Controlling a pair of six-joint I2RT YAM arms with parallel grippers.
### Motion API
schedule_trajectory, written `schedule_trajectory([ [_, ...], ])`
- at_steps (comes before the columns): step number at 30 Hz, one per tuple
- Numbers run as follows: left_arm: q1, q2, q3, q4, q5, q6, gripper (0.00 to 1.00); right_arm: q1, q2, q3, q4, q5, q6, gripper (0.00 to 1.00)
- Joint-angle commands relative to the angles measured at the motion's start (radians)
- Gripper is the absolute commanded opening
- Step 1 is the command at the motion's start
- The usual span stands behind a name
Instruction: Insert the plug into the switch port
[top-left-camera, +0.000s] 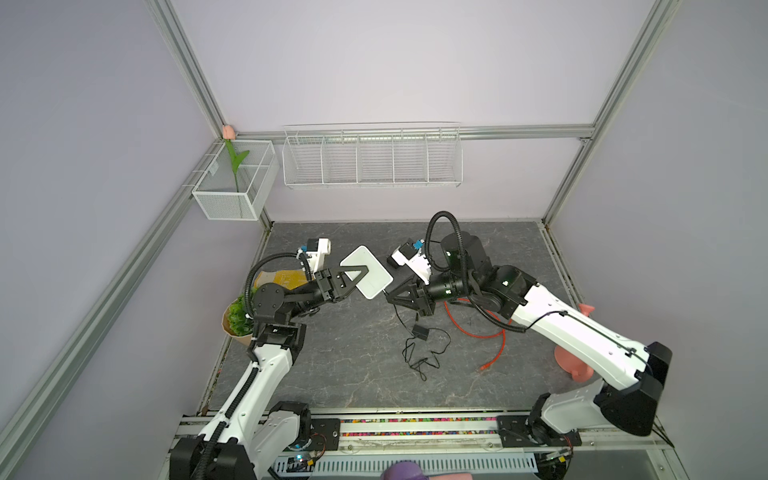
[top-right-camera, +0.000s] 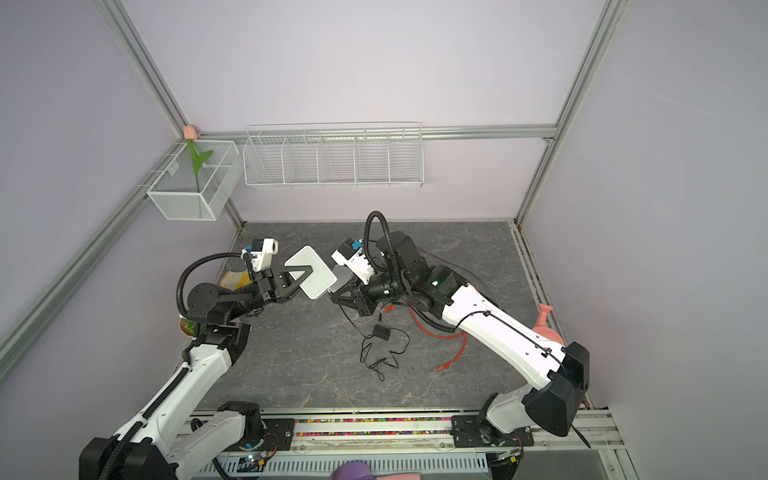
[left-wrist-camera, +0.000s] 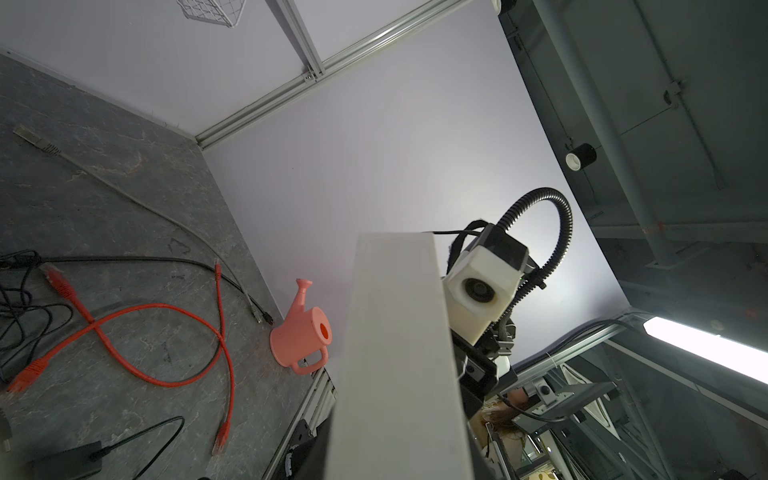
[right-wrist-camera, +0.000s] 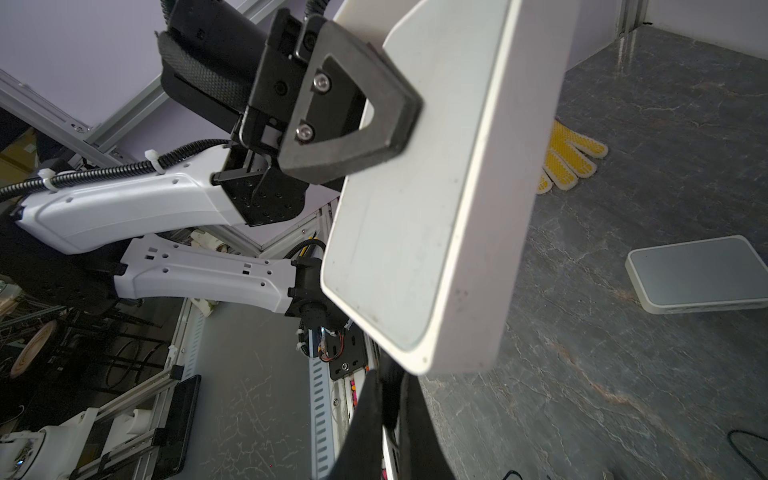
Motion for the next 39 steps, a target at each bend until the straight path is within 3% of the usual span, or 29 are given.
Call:
schedule_trajectory([
  [1, 0.001, -0.017, 0.028, 0.022, 0.019, 0.009, 0.00, -0.006, -0.004, 0.018, 0.017, -0.006, -0.012, 0.06],
  [39, 0.001, -0.045, 0.026, -0.060, 0.025, 0.073, 0.00, -0.012, -0.025, 0.019, 0.021, -0.008, -0.013, 0.07],
])
